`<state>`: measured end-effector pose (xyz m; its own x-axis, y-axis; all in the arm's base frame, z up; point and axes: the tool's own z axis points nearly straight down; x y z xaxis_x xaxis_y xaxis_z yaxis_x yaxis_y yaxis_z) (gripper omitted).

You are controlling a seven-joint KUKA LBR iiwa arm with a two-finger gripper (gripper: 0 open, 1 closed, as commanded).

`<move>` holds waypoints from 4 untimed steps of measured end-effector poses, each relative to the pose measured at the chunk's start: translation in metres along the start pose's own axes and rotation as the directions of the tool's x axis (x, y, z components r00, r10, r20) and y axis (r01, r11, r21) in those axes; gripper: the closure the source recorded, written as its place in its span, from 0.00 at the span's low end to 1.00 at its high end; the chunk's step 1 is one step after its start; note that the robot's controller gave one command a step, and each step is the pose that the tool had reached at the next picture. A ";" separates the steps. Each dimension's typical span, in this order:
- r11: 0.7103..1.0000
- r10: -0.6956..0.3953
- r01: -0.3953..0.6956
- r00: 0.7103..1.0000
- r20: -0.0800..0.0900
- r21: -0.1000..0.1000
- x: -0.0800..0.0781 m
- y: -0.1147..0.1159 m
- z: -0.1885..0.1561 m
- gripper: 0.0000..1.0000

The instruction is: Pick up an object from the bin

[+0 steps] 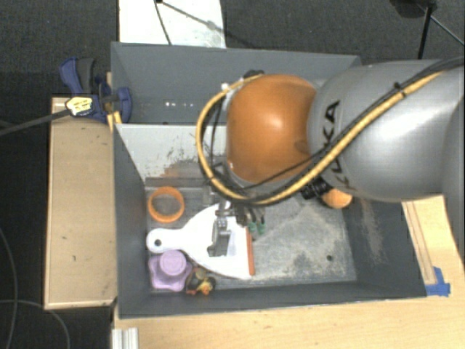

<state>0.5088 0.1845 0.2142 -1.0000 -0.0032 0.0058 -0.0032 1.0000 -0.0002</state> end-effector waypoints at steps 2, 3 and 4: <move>0.999 -0.036 0.036 0.999 0.015 -0.003 0.000 -0.013 0.040 0.00; 1.000 -0.004 0.004 1.000 0.012 -0.002 -0.001 -0.025 0.102 0.00; 1.000 -0.030 0.030 1.000 0.009 -0.001 0.027 -0.034 0.141 0.00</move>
Offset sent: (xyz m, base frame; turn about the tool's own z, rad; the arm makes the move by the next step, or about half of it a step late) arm -0.0062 -0.0275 -0.0952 -0.0755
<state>0.4811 0.1506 0.0730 -0.9995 -0.0327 -0.0035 -0.0327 0.9995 0.0008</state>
